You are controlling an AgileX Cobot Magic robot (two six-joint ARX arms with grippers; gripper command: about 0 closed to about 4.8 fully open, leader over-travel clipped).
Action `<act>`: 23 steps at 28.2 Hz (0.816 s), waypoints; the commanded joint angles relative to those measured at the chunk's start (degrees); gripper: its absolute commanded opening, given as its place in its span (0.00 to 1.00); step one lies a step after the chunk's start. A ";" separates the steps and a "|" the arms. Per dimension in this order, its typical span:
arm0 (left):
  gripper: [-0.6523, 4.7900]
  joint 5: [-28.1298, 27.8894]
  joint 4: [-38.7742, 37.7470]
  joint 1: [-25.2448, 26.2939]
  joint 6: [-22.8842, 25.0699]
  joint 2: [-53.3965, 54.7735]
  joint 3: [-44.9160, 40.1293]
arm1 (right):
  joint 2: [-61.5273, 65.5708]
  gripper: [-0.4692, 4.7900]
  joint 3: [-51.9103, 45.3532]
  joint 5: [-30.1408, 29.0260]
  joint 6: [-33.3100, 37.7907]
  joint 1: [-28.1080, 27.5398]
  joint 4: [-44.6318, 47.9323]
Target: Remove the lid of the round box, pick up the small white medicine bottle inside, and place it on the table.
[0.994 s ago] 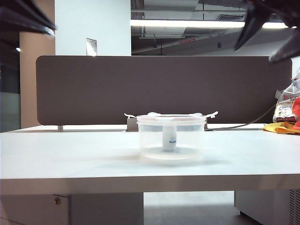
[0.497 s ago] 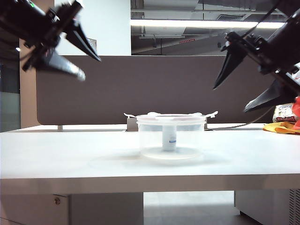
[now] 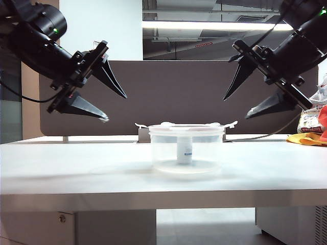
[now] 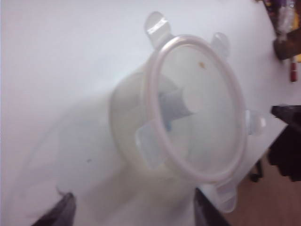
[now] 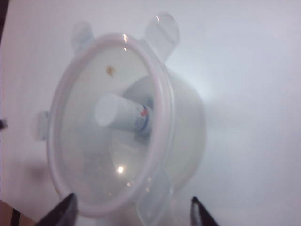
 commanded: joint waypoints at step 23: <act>0.55 -3.39 -1.66 -5.84 -0.15 8.79 6.69 | 4.09 0.52 0.39 -3.37 1.55 0.57 -3.10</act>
